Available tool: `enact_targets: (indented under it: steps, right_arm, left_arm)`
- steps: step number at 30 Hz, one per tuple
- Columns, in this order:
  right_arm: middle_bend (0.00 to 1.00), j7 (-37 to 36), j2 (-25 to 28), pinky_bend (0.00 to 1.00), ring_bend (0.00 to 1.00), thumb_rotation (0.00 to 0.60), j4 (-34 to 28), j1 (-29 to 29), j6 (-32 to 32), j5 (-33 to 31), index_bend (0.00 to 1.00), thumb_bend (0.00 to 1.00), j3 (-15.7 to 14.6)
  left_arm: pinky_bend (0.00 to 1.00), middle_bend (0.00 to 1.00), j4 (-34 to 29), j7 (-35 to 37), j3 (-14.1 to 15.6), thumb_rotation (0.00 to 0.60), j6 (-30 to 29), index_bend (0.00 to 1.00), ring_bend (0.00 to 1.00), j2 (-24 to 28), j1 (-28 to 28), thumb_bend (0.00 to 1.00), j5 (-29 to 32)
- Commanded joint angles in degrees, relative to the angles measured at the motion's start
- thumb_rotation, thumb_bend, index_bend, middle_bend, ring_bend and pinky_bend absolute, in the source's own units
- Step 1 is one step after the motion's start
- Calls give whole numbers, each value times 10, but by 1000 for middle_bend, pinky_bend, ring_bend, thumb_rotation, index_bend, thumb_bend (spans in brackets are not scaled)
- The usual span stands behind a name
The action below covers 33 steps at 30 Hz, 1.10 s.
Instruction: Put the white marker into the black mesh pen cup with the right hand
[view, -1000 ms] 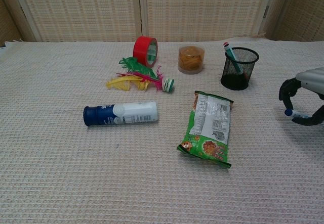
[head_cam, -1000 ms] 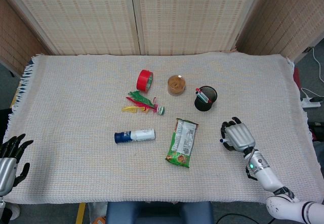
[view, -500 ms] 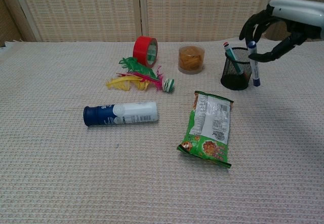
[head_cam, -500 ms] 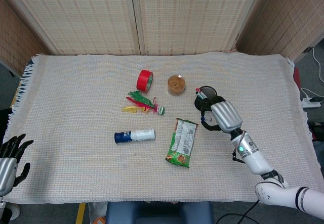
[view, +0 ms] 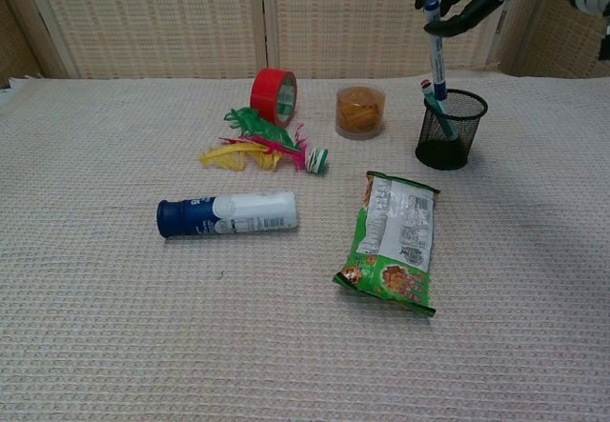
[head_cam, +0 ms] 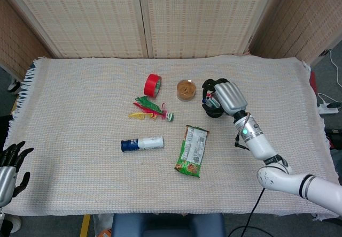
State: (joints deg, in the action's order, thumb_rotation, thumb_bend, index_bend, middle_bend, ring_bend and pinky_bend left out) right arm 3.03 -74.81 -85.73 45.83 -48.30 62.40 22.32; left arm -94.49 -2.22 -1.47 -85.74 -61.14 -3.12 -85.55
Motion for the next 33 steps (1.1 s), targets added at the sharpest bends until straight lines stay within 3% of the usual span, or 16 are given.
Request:
enact_targets:
  steps: [1,11,33]
  right_arm:
    - [307,4,-2,262,370,600,26,16,17,-20,593,378,6]
    - [307,-15,-24,263,370,600,116,45,63,-58,594,380,-4]
    - [307,-174,-101,273,378,600,294,10,94,14,594,402,-58]
  left_arm:
    - [107,32,1,0,-1,600,1,195,0,0,0,418,3]
    - [107,32,6,0,-4,600,9,195,0,-3,-2,417,14]
    - [107,32,12,-14,-6,600,22,195,0,-10,-7,418,26]
